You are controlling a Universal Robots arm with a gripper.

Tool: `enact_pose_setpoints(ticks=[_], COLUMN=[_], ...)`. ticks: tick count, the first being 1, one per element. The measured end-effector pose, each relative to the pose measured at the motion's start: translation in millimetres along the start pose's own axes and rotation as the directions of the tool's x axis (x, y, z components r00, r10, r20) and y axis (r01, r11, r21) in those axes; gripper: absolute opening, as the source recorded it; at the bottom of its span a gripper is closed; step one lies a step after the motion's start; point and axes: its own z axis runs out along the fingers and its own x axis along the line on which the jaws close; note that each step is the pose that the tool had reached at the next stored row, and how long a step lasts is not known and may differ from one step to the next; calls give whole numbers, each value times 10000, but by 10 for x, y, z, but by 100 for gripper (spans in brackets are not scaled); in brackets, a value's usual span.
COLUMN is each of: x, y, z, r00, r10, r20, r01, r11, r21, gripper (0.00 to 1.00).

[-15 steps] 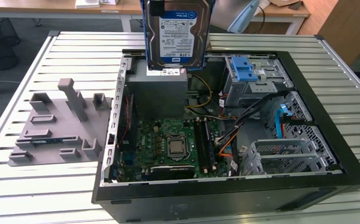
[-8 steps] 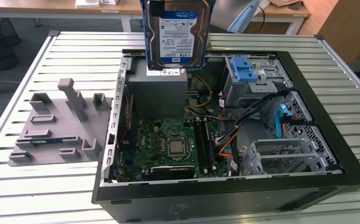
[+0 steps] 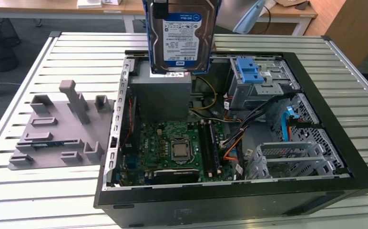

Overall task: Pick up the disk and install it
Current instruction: 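Pick up the disk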

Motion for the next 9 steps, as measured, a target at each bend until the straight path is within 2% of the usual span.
enact_pose_setpoints(ticks=[9], x=[9], y=[-8], z=[0], r00=[10000], r10=[-2], r20=[-1], r01=[2], r11=[10000], r21=[0], gripper=[36])
